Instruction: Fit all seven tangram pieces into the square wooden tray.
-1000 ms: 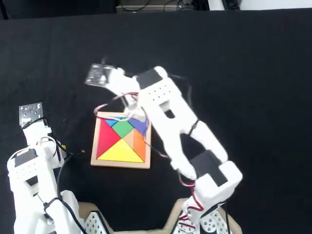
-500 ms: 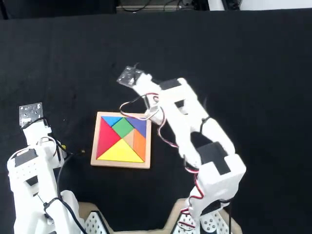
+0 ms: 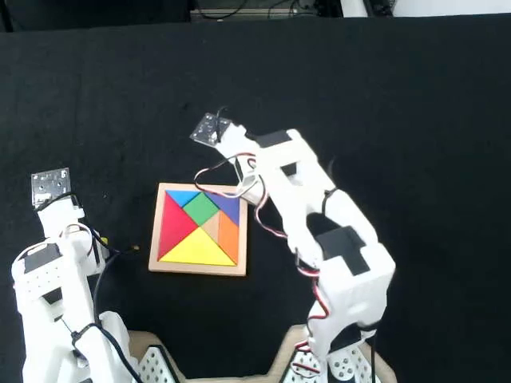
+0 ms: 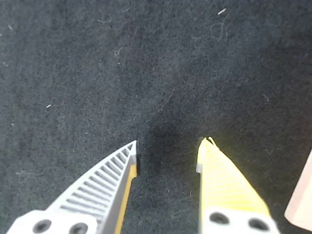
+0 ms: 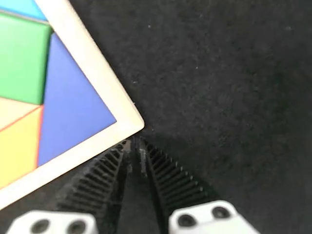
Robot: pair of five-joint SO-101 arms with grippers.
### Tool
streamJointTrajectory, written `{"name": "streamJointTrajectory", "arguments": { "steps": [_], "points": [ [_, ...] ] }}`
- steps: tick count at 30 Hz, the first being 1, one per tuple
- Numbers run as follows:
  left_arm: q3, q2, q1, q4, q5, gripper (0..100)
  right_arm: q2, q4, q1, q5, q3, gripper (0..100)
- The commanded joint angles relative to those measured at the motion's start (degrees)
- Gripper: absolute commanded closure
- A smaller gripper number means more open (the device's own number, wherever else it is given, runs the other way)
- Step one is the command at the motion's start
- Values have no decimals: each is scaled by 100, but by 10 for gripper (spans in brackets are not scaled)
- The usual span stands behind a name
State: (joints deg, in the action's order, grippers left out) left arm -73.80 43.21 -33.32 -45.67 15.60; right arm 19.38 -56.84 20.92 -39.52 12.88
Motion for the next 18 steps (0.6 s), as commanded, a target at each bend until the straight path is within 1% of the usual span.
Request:
{"name": "streamJointTrajectory", "arguments": {
  "steps": [1,5,13,15,18],
  "points": [
    [31,105,-40,70,-35,798,189,53,105,18,-514,988],
    [31,105,-40,70,-35,798,418,35,123,26,-796,988],
    [31,105,-40,70,-35,798,409,18,123,18,-857,988],
    [31,105,-40,70,-35,798,312,-167,70,18,-927,988],
    [40,105,-31,79,-44,798,-365,-879,-211,62,-1226,988]
  ]
}}
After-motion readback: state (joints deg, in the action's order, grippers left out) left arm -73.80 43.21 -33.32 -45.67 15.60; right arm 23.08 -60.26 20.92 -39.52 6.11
